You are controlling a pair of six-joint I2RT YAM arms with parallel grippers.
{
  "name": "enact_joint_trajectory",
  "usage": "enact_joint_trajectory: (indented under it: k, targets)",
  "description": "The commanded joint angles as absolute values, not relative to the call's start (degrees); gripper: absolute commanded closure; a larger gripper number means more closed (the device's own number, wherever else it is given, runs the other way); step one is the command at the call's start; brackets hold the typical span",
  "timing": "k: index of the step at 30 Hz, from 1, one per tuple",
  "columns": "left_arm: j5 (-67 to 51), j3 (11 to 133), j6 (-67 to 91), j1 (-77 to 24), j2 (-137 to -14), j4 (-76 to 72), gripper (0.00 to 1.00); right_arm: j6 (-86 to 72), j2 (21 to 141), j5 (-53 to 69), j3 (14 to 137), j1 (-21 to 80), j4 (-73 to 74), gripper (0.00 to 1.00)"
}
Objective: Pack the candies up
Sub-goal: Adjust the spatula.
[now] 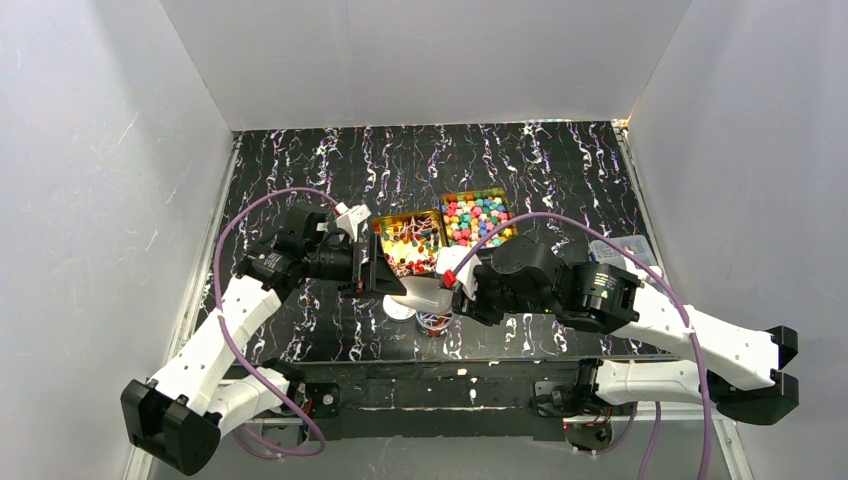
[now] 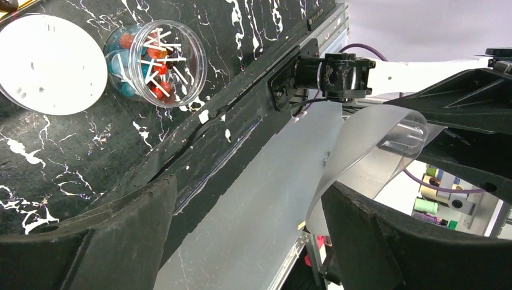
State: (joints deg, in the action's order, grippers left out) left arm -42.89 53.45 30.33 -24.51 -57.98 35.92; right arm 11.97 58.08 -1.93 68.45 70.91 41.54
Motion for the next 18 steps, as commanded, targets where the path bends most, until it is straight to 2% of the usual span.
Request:
enact_joint_trajectory:
  k: [1,5,7,9,12,18]
  targets:
    - [-42.7,55.0,29.8,-24.3,-57.8,37.0,0.12,10.2,55.9,-3.4,70.0,71.2,34.2,0.99]
    - [-39.2,60.1,30.5,-24.3,-57.7,38.2,0.02,8.9,58.3,-9.4,71.4,71.2,40.7,0.99]
    - [-35.5,62.5,29.2,-24.3,-57.4,40.4,0.02,8.8,58.7,-12.4,71.8,71.2,42.3,0.99]
    - [-26.1,65.6,26.8,-24.3,-55.9,45.4,0.02,7.7,60.0,-18.1,73.6,71.1,44.9,0.99]
    - [-20.8,66.3,25.6,-24.3,-54.1,47.8,0.02,7.3,61.6,-21.4,75.5,71.0,47.4,0.99]
    - [-16.7,64.9,24.2,-24.3,-50.8,50.6,0.02,7.1,66.3,-23.7,79.8,68.1,52.5,0.99]
